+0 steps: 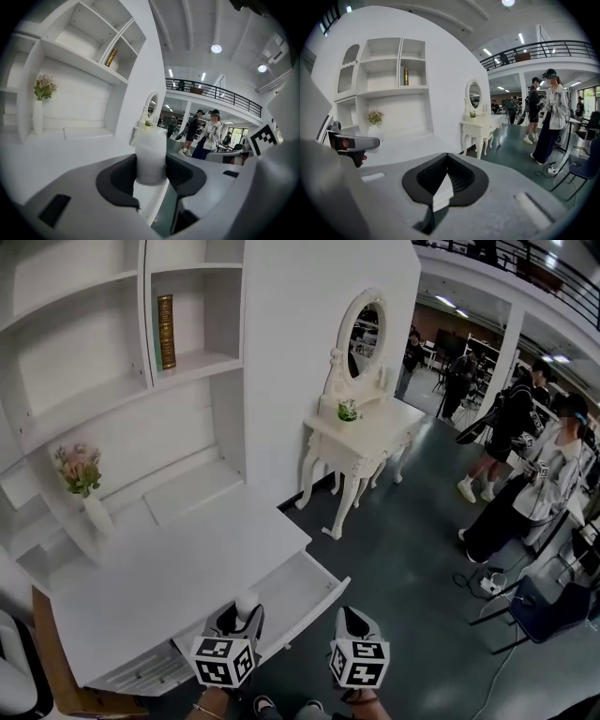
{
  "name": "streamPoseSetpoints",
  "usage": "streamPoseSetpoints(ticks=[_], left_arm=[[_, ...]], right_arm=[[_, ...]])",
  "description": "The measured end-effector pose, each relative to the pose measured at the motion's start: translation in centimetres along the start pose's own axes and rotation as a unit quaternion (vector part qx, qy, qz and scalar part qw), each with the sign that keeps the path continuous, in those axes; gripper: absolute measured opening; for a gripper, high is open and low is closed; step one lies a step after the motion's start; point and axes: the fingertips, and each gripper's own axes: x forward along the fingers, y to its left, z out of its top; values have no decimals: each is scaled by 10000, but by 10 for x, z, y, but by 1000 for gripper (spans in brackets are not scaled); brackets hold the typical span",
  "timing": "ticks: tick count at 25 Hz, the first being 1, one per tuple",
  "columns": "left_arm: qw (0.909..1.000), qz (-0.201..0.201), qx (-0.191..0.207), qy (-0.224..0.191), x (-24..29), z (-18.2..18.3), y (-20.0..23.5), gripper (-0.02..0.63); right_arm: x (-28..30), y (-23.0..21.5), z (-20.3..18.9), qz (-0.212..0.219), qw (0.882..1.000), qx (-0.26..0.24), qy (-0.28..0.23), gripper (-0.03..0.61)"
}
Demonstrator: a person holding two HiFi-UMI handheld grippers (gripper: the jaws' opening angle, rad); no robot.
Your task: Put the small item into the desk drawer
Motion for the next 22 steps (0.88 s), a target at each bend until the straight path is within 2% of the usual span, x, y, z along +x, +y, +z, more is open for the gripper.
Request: streamPoseSetpoints(ticks=[7,13,22], left_arm=[[9983,446,-339,-177,25,7,10,179],[9957,752,-493,-208,32,4,19,179],[9908,1049,-846,86,33,-38,35,179]], right_arm=[[49,-6,18,512,9981,-291,155,5],[75,-6,25,778,9956,-435,284,5],[98,-1,-4,966,9917,-512,671,6]])
